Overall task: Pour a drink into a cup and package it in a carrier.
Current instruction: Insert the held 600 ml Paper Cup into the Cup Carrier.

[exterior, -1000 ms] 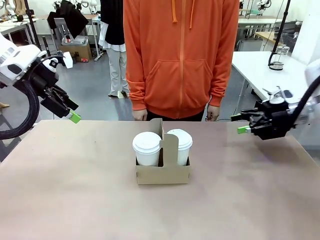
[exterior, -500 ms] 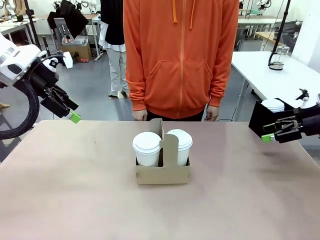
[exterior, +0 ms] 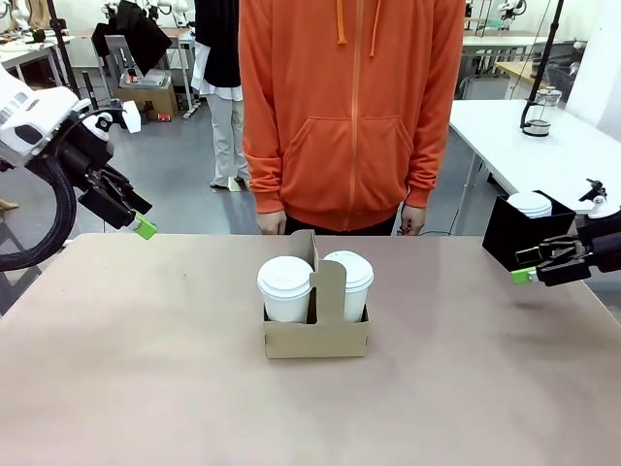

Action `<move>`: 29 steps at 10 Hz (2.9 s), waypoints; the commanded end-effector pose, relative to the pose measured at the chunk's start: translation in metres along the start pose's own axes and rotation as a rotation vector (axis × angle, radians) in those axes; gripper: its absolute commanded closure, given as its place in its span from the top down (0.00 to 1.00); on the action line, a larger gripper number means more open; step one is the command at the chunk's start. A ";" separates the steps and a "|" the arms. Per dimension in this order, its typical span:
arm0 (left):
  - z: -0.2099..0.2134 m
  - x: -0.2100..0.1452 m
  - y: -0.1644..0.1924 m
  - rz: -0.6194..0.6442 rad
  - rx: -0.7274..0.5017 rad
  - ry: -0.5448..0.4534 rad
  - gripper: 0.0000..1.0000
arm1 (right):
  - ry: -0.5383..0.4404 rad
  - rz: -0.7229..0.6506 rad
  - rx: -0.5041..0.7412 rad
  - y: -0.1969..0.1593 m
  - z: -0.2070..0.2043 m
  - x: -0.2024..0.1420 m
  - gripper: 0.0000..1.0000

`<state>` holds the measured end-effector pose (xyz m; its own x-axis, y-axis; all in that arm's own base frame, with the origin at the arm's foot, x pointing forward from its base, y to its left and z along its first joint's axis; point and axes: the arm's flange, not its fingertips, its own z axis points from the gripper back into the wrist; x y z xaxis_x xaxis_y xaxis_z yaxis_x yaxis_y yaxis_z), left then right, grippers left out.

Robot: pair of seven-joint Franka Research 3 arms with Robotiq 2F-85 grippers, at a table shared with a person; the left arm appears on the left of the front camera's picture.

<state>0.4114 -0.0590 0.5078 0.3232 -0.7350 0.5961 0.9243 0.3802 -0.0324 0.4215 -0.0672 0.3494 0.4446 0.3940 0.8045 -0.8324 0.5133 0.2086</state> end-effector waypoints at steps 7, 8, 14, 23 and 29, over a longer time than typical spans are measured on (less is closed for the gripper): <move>-0.001 0.001 0.000 0.006 0.003 -0.020 1.00 | -0.004 0.000 0.003 -0.004 0.002 0.001 1.00; -0.001 0.001 0.000 0.006 0.003 -0.020 1.00 | -0.004 0.000 0.003 -0.004 0.002 0.001 1.00; -0.001 0.001 0.000 0.006 0.003 -0.020 1.00 | -0.004 0.000 0.003 -0.004 0.002 0.001 1.00; -0.001 0.001 0.000 0.006 0.003 -0.020 1.00 | -0.004 0.000 0.003 -0.004 0.002 0.001 1.00; -0.001 0.001 0.000 0.006 0.003 -0.020 1.00 | -0.004 0.000 0.003 -0.004 0.002 0.001 1.00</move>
<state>0.4114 -0.0590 0.5078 0.3232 -0.7349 0.5961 0.9243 0.3802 -0.0325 0.4217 -0.0674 0.3487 0.4460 0.3936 0.8038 -0.8319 0.5136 0.2101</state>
